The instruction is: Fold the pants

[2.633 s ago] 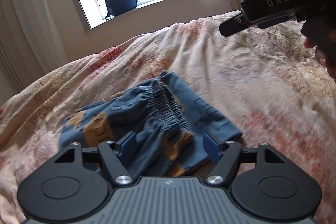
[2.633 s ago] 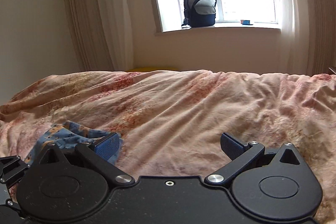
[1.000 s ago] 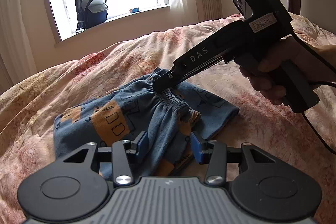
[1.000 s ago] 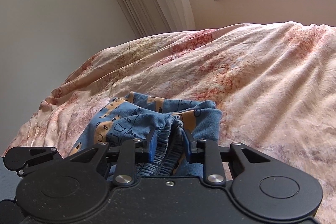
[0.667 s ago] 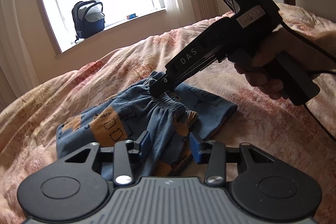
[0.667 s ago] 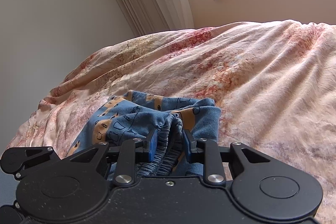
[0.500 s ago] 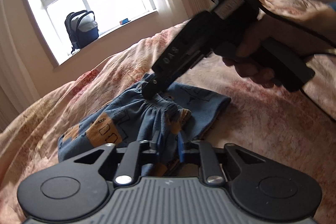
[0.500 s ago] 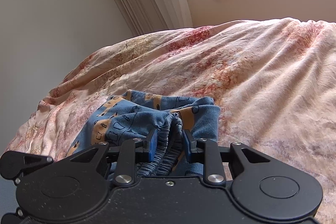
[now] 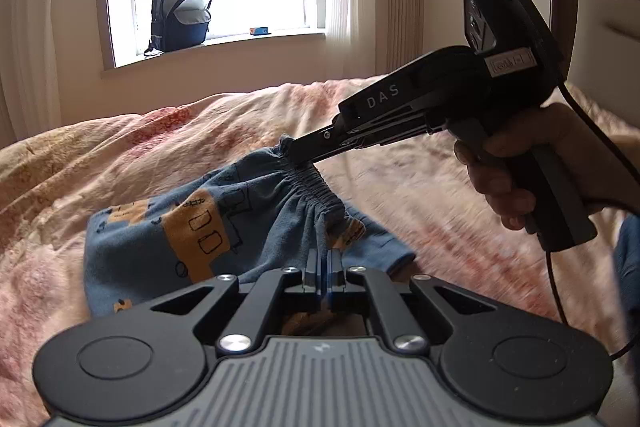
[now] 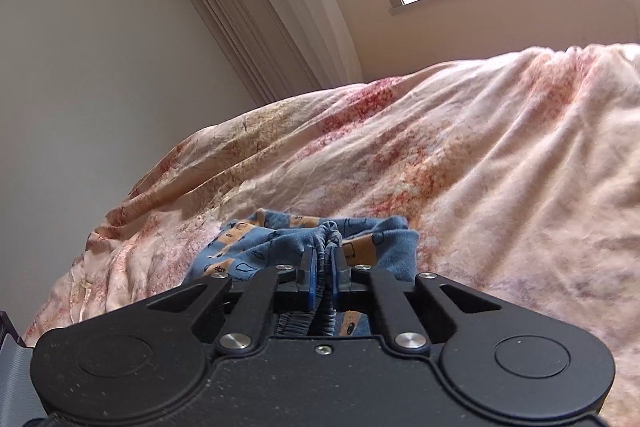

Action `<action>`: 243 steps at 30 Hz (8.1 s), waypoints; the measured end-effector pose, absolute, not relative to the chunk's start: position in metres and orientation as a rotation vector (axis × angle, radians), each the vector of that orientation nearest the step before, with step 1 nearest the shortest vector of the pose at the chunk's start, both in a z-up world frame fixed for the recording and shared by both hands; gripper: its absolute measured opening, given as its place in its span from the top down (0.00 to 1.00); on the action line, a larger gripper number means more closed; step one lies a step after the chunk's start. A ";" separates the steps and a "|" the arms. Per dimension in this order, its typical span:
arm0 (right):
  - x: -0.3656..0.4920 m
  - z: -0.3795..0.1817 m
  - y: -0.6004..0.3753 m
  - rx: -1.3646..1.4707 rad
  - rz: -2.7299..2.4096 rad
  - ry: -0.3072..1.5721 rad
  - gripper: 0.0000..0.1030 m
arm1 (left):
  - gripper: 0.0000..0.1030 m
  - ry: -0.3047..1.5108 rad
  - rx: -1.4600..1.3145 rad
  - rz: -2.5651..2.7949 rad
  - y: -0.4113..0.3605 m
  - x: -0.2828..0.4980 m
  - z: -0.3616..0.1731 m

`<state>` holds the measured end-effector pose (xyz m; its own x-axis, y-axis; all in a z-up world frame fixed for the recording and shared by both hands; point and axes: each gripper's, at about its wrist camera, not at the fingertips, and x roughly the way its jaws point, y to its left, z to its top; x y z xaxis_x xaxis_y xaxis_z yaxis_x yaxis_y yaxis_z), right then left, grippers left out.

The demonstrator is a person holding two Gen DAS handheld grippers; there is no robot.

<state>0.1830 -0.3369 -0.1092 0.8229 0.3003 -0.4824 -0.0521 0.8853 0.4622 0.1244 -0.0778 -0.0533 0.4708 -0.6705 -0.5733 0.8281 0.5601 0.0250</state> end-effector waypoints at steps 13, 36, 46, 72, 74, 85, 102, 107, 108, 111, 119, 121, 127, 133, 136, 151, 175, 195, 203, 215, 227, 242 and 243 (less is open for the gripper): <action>0.176 -0.128 -0.340 0.317 0.054 0.719 0.76 | 0.39 0.635 0.323 -1.001 -0.083 0.116 -0.067; 0.130 -0.106 -0.287 -0.097 -0.051 0.700 0.01 | 0.00 0.856 -0.027 -0.322 0.023 0.174 -0.049; 0.182 -0.118 -0.277 -0.084 -0.028 0.594 0.01 | 0.00 0.681 0.262 -0.379 -0.054 0.239 -0.066; 0.213 -0.128 -0.318 0.052 -0.083 0.633 0.01 | 0.00 0.802 0.027 -0.469 -0.018 0.271 -0.073; 0.203 -0.128 -0.310 0.032 -0.052 0.648 0.01 | 0.00 0.828 0.049 -0.482 -0.016 0.257 -0.073; 0.165 -0.119 -0.290 0.018 -0.070 0.779 0.01 | 0.00 0.872 0.189 -0.402 -0.011 0.202 -0.067; 0.121 -0.113 -0.283 0.060 -0.120 0.824 0.01 | 0.00 0.874 0.212 -0.308 0.019 0.158 -0.050; 0.117 -0.105 -0.285 0.137 -0.064 0.725 0.01 | 0.00 0.791 0.153 -0.369 0.019 0.153 -0.037; 0.117 -0.105 -0.286 0.151 -0.055 0.719 0.01 | 0.00 0.781 0.150 -0.382 0.017 0.152 -0.037; 0.119 -0.107 -0.285 0.152 -0.047 0.724 0.01 | 0.00 0.775 0.170 -0.409 0.009 0.152 -0.041; 0.122 -0.114 -0.287 0.185 -0.050 0.712 0.01 | 0.00 0.738 0.257 -0.428 -0.005 0.145 -0.044; 0.123 -0.114 -0.288 0.196 -0.054 0.704 0.01 | 0.00 0.738 0.266 -0.437 -0.006 0.144 -0.045; 0.129 -0.116 -0.287 0.219 -0.036 0.685 0.01 | 0.00 0.740 0.274 -0.467 -0.009 0.145 -0.047; 0.135 -0.121 -0.288 0.236 -0.023 0.688 0.01 | 0.00 0.761 0.246 -0.493 -0.008 0.149 -0.049; 0.142 -0.122 -0.290 0.247 0.008 0.686 0.01 | 0.00 0.767 0.212 -0.511 -0.006 0.151 -0.050; 0.214 -0.150 -0.364 0.525 0.294 0.617 0.01 | 0.00 0.830 -0.224 -0.658 0.016 0.197 -0.079; 0.221 -0.174 -0.371 0.580 0.200 0.654 0.48 | 0.07 0.811 -0.084 -0.644 0.008 0.195 -0.085; 0.219 -0.179 -0.365 0.580 0.192 0.634 0.61 | 0.55 0.834 -0.180 -0.647 0.022 0.203 -0.087; 0.216 -0.175 -0.354 0.556 0.149 0.607 0.74 | 0.68 0.871 -0.195 -0.639 0.019 0.206 -0.088; 0.183 -0.126 -0.310 0.369 0.030 0.510 0.88 | 0.80 0.839 -0.071 -0.576 0.002 0.178 -0.060; 0.148 -0.104 -0.295 0.348 -0.029 0.521 0.89 | 0.80 0.883 -0.102 -0.630 0.009 0.165 -0.049; 0.151 -0.103 -0.295 0.349 0.010 0.486 0.89 | 0.81 0.854 -0.109 -0.615 0.010 0.161 -0.044; 0.151 -0.104 -0.295 0.349 0.012 0.487 0.89 | 0.81 0.857 -0.111 -0.613 0.010 0.162 -0.045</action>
